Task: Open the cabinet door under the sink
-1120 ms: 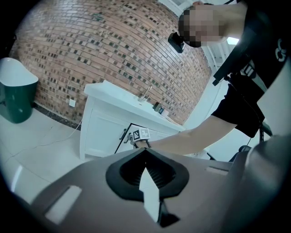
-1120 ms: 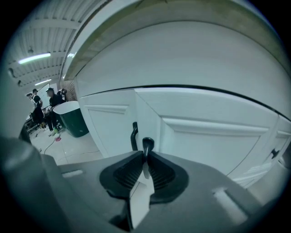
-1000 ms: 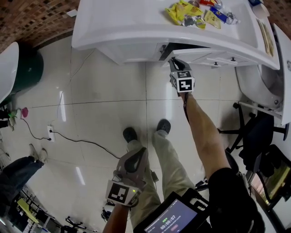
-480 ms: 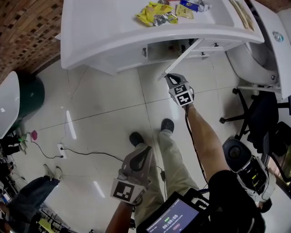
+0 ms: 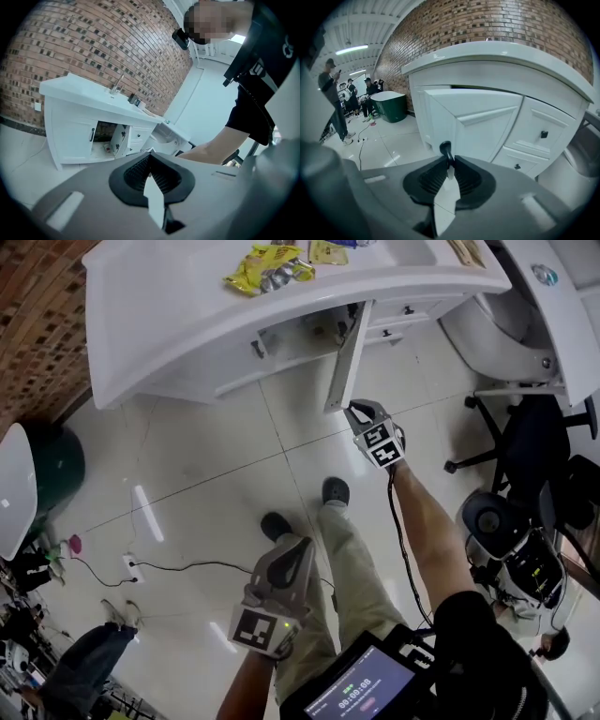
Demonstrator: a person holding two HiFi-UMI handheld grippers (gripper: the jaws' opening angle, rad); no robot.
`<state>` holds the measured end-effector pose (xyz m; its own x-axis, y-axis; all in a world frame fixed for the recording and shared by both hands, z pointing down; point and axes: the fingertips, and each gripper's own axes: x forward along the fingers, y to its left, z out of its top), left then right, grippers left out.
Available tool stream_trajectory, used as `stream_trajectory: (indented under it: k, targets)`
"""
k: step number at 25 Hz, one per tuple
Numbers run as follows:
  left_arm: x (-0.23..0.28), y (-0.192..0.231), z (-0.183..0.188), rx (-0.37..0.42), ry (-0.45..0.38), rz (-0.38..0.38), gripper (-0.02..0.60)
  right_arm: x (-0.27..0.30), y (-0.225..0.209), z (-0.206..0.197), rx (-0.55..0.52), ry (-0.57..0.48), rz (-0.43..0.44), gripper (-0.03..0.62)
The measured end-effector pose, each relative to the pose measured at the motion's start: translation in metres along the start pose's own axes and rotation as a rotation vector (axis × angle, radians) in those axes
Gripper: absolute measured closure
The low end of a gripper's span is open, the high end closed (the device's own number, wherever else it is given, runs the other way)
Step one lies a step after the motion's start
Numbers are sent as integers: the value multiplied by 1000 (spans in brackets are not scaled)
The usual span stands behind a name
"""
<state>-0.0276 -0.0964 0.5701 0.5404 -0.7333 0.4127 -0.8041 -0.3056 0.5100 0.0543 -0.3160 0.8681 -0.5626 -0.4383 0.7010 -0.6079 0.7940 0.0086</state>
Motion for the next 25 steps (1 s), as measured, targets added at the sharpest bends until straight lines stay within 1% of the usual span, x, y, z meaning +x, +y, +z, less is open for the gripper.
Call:
stream_trajectory:
  k: [5,10,17,21,25]
  targets:
    - [14,-11,3,1,21,-29,565,-35,-38,-34,41,36,-60,560]
    - [29,-21,7,11,36,-47,565,-53,-67,-51,65,63,-113,563]
    - [37,-23,8,21,43,-51,565,-77,-116,-78,204,87,-276,582]
    - [36,-21,10,24,43,-48,565,-79,-121,-80,197,103,-275,582]
    - [33,-20,11,31,47,-44,565,-79,-121,-80,217,104,-287,582]
